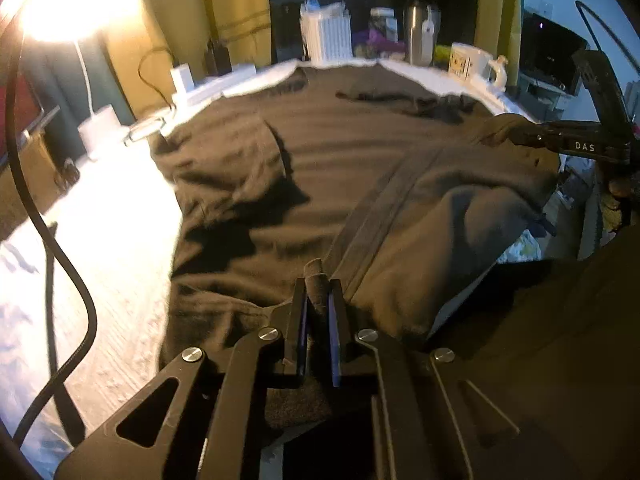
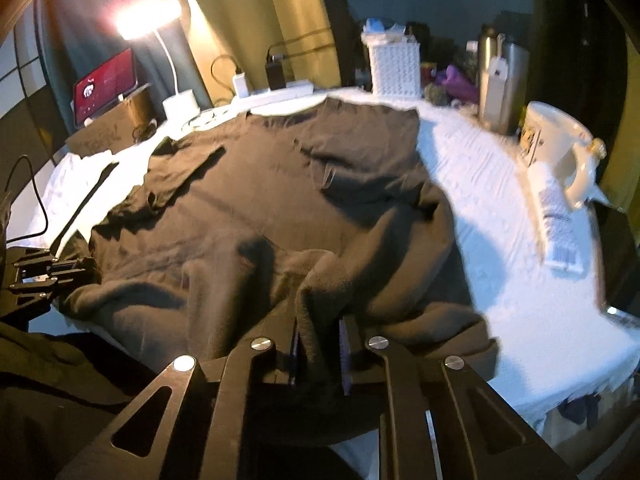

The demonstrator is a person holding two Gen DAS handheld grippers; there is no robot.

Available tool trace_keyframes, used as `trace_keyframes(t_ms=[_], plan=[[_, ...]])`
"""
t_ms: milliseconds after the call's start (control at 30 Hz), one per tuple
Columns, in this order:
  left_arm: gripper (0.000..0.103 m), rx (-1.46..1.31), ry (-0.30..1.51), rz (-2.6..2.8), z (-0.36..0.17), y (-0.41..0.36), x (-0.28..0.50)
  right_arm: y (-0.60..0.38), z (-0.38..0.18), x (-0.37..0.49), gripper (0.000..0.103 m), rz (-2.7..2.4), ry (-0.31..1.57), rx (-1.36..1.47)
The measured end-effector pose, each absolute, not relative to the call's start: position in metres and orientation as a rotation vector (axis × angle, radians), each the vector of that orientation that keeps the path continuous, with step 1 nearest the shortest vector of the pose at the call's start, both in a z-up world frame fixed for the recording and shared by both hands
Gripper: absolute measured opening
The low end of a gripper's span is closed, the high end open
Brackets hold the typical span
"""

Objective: Fold small clothes
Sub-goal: 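Lift the hem with both grippers and fold it over toward the collar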

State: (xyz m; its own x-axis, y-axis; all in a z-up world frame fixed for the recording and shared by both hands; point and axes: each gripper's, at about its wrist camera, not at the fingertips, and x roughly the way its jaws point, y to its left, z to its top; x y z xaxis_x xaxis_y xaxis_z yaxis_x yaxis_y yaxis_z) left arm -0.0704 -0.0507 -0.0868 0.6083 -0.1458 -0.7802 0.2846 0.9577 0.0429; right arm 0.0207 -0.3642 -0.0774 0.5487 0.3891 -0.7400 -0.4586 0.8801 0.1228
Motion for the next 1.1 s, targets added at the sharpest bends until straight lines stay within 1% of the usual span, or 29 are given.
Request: trace_keyframes(t_ms=[167, 500, 800, 1100], plan=[[0.007, 0.175, 0.809, -0.229, -0.067, -0.047, -0.070, -0.369, -0.055, 0.021, 0.012, 0.483, 0.782, -0.108], [0.006, 0.173, 0.706, -0.173, -0.041, -0.034, -0.060, -0.378, -0.020, 0.028, 0.012, 0.459, 0.676, -0.122], [0.006, 0.199, 0.605, -0.151, -0.018, -0.030, -0.050, -0.380, 0.000, 0.041, 0.012, 0.457, 0.614, -0.114], [0.006, 0.191, 0.580, -0.126, -0.013, -0.022, -0.027, -0.375, 0.004, 0.064, 0.012, 0.464, 0.604, -0.115]])
